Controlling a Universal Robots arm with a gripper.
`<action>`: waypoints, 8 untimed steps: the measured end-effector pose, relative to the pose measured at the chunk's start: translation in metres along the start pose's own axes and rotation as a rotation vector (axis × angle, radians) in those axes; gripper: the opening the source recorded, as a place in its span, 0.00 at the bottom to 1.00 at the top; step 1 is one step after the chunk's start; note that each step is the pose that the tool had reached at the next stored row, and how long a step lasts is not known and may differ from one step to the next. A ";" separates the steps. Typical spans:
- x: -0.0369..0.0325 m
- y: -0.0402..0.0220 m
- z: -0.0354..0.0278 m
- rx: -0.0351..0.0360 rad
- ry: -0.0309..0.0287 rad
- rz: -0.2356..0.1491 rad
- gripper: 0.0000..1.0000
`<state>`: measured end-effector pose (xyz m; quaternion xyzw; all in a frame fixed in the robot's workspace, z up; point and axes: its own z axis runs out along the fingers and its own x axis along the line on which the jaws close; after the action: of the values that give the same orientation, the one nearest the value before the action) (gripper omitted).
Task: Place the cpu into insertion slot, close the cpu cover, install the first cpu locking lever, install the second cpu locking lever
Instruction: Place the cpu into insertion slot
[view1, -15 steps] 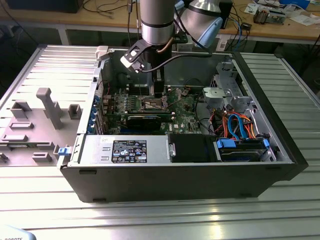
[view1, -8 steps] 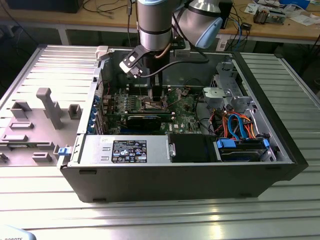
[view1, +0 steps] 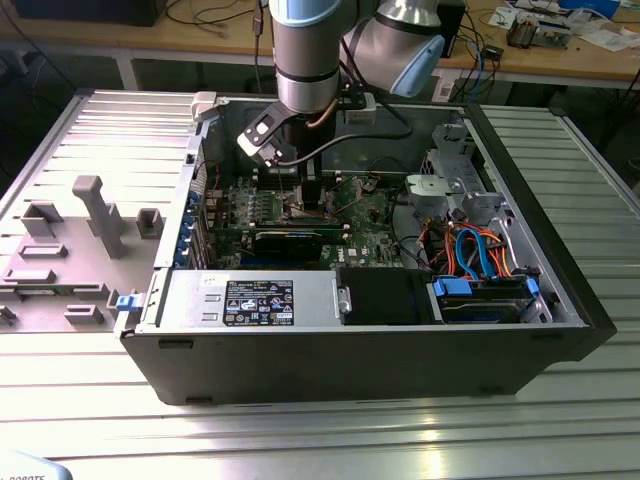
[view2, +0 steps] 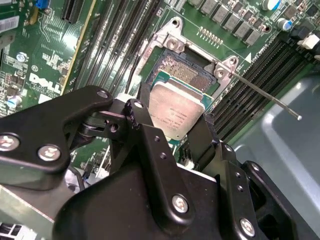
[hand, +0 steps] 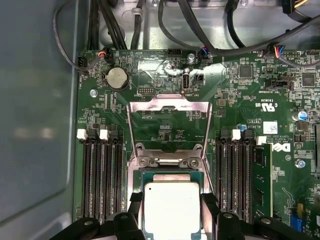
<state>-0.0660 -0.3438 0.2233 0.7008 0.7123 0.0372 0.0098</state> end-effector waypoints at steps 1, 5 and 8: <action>0.0000 -0.0001 0.0000 0.0001 -0.0001 0.000 0.54; 0.0001 -0.0001 0.0002 -0.0001 0.0002 0.000 0.54; 0.0001 -0.0001 0.0003 -0.0002 0.0003 0.000 0.54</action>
<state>-0.0661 -0.3437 0.2230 0.7008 0.7123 0.0374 0.0098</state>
